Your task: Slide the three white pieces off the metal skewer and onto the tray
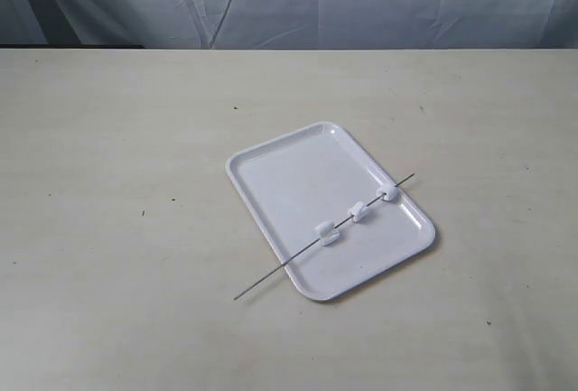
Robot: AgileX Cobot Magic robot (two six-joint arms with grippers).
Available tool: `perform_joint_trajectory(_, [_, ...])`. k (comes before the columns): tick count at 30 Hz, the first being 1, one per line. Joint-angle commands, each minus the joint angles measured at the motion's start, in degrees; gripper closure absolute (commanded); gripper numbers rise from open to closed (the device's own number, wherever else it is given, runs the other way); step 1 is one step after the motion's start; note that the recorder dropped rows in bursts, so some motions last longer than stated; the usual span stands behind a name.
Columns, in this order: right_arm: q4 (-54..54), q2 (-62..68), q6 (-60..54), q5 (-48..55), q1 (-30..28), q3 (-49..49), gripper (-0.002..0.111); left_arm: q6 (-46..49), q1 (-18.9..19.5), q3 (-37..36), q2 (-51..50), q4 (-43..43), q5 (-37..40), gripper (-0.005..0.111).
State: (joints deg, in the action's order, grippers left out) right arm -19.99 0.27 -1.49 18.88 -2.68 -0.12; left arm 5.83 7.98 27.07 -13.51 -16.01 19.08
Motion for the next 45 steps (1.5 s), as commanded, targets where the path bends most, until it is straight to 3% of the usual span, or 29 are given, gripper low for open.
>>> perform_joint_trajectory(1, [-0.01,-0.27,-0.04,-0.21,0.0,0.12,0.089,13.88,-1.37,4.68,-8.79,-13.64,8.96,0.107])
perform_joint_trajectory(9, [-0.01,-0.27,-0.04,-0.21,0.0,0.12,0.089,35.39,-1.37,8.39,-25.36,-31.15,17.36,0.107])
perform_joint_trajectory(17, [-0.01,-0.27,-0.04,-0.21,0.0,0.12,0.089,40.1,-1.37,8.39,-36.05,-33.75,15.77,0.107])
perform_joint_trajectory(20, [-0.01,-0.27,-0.04,-0.56,0.0,0.12,0.089,49.85,-1.37,9.01,-39.36,-38.65,16.51,0.107])
perform_joint_trajectory(28, [-0.01,-0.27,-0.04,-0.56,0.0,0.12,0.089,60.18,-3.1,14.45,-53.81,-43.07,22.79,0.107])
perform_joint_trajectory(31, [-0.01,-0.27,-0.04,-0.56,0.0,0.12,0.089,64.46,-7.41,17.15,-62.06,-46.89,27.38,0.107])
perform_joint_trajectory(34, [-0.01,-0.27,-0.04,-0.56,0.23,0.12,0.089,65.35,-14.18,19.64,-70.33,-46.77,26.31,0.107])
perform_joint_trajectory(41, [-0.01,-0.27,-0.04,-0.56,0.49,0.12,0.089,64.54,-30.52,24.62,-82.91,-42.01,11.51,0.107])
perform_joint_trajectory(45, [-0.01,-0.27,-0.04,-0.56,0.49,0.12,0.089,60.94,-36.6,28.3,-86.5,-42.01,7.15,0.107])
